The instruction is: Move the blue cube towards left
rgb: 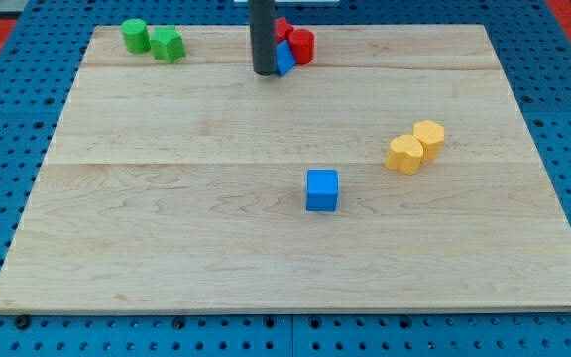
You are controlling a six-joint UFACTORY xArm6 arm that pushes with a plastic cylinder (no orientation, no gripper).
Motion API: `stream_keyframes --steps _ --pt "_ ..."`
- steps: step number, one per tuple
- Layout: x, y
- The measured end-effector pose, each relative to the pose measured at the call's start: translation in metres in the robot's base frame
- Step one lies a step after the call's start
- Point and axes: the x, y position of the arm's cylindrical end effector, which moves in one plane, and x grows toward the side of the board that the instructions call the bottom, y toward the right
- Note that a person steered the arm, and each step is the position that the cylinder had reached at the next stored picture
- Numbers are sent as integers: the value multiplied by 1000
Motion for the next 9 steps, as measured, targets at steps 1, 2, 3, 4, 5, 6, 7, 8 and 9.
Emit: stream_keyframes --steps 1,2,3,4,5,6,7,8,9 --pt "24 14" --pt "96 14" --pt "105 53" --pt "119 84" --pt "170 85" --pt "227 76" --pt "229 -8" --pt "220 -55" --pt "220 -56"
